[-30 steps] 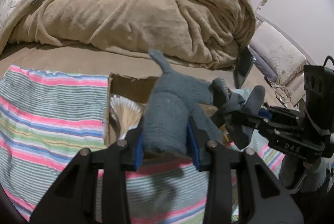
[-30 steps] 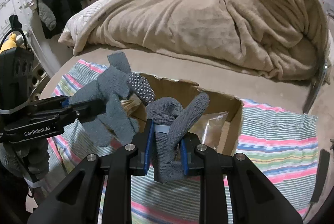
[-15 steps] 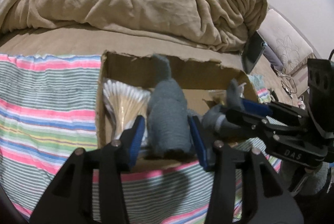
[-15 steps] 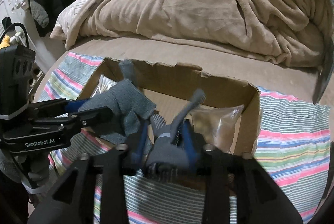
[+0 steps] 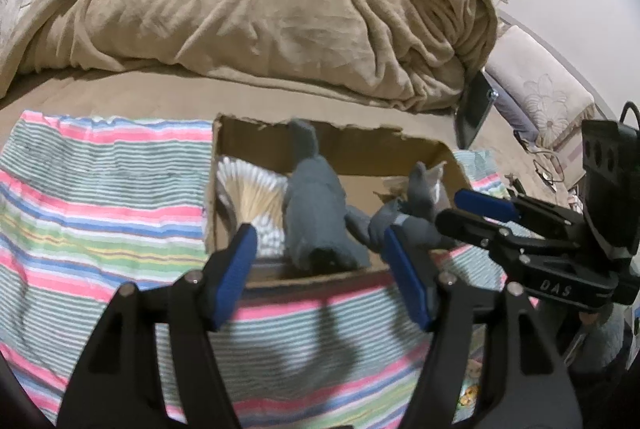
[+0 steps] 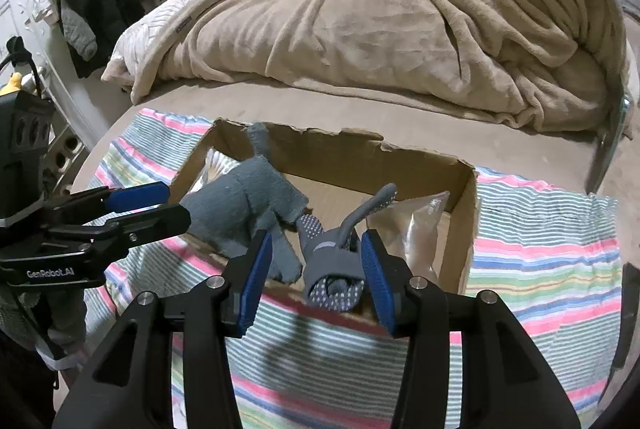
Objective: Organize objects
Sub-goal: 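Carry both grey gloves into the box and open both tools, then lower the left tool onto the white sock while the right tool reaches the cartoon tissue pack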
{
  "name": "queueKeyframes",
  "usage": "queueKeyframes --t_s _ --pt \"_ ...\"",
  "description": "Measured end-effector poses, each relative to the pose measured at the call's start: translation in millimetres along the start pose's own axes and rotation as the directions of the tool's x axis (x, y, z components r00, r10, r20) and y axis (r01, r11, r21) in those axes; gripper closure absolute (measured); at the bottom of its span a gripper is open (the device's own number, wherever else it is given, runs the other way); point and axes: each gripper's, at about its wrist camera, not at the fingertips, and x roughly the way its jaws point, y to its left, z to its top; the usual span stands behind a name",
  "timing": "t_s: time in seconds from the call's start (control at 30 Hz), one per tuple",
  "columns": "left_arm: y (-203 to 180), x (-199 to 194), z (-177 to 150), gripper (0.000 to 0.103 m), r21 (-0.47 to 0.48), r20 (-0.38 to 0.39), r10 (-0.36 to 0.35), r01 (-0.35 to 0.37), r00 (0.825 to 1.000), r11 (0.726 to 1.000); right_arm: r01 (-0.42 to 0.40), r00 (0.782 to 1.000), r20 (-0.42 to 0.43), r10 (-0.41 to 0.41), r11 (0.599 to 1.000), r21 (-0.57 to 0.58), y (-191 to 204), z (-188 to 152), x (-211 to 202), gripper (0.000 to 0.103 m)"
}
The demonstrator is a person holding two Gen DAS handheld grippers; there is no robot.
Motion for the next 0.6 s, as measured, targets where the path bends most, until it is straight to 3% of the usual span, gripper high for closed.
queueKeyframes --t_s 0.3,0.4,0.6 --pt "-13.2 -19.4 -13.7 0.034 0.014 0.006 -0.008 0.008 1.0 1.0 0.007 1.0 0.026 -0.007 1.0 0.003 5.2 -10.8 -24.5 0.041" --pt "-20.2 -24.7 -22.4 0.034 0.03 -0.003 -0.014 0.014 1.0 0.999 0.011 0.999 0.03 -0.011 1.0 0.011 3.8 -16.7 -31.9 0.033" --pt "-30.7 -30.8 -39.4 0.034 0.042 -0.029 -0.016 0.017 0.999 0.999 0.023 1.0 0.018 -0.024 1.0 0.017 3.0 -34.1 -42.7 0.028"
